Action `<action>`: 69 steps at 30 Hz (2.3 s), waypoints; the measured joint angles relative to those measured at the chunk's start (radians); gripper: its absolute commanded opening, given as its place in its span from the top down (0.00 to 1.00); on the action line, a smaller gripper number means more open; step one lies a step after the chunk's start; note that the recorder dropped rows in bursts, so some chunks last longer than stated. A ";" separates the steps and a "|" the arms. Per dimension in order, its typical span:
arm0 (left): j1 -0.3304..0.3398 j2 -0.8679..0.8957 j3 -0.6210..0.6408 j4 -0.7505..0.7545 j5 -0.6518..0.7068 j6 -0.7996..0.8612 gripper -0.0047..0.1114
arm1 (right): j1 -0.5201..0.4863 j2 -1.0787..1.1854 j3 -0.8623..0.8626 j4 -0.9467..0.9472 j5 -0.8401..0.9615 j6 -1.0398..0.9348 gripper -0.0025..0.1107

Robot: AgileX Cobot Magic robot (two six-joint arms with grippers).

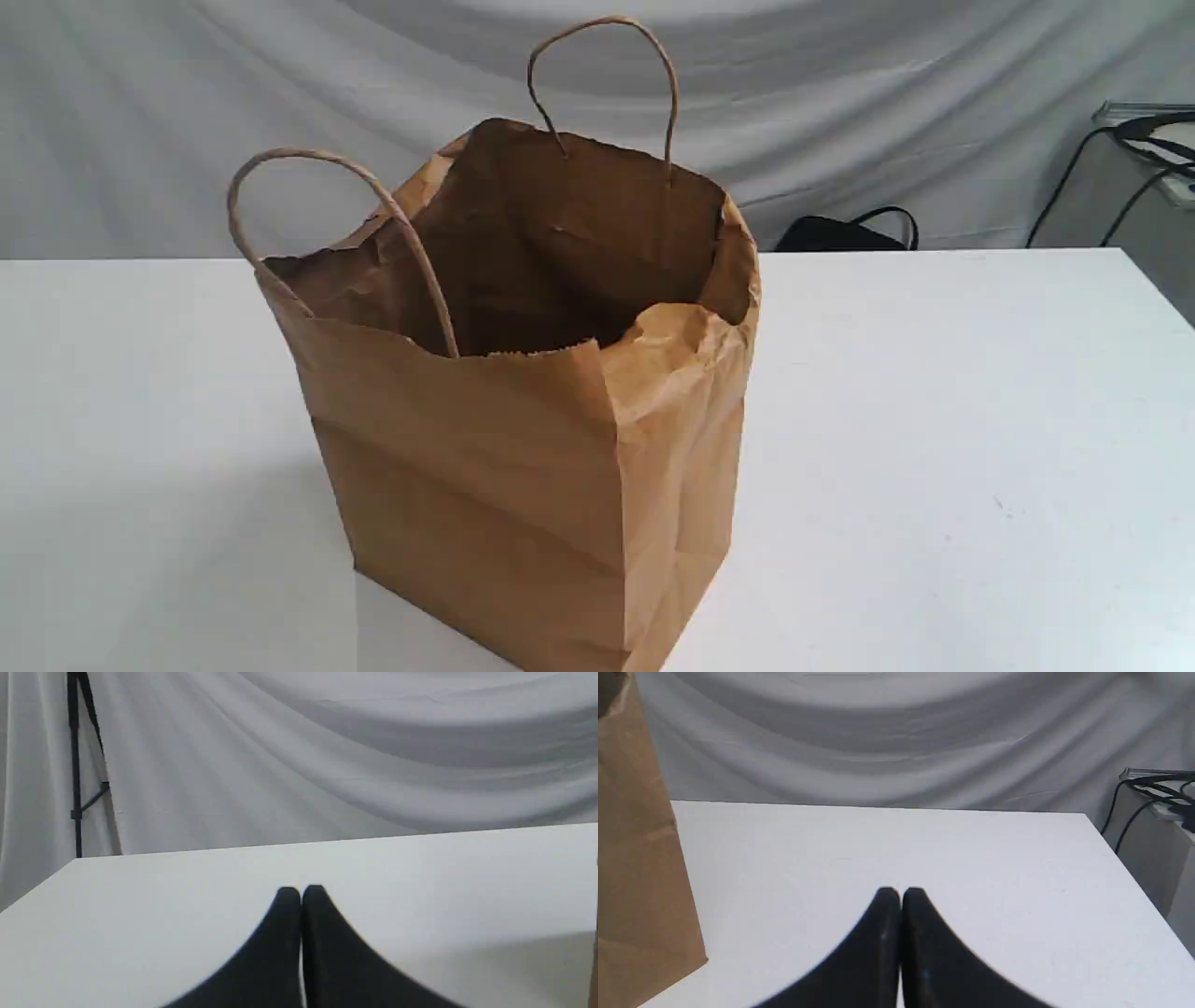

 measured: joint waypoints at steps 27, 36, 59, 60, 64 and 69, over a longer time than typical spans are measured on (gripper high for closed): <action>0.000 0.000 0.000 -0.020 0.004 -0.100 0.96 | 0.000 0.000 0.000 0.000 0.002 0.000 0.98; 0.000 0.000 0.000 -0.020 0.004 -0.100 0.96 | 0.000 0.000 0.000 0.000 0.002 0.000 0.98; 0.000 0.000 0.000 -0.020 0.004 -0.100 0.96 | 0.000 0.000 0.000 0.000 0.002 0.000 0.98; 0.000 0.000 0.000 -0.020 0.004 -0.100 0.96 | 0.000 0.000 0.000 0.000 0.002 0.000 0.98; 0.000 0.000 0.000 -0.020 0.004 -0.100 0.96 | 0.000 0.000 0.000 0.000 0.002 0.000 0.98; 0.000 0.000 0.000 -0.020 0.004 -0.100 0.96 | 0.000 0.000 0.000 0.000 0.002 0.000 0.98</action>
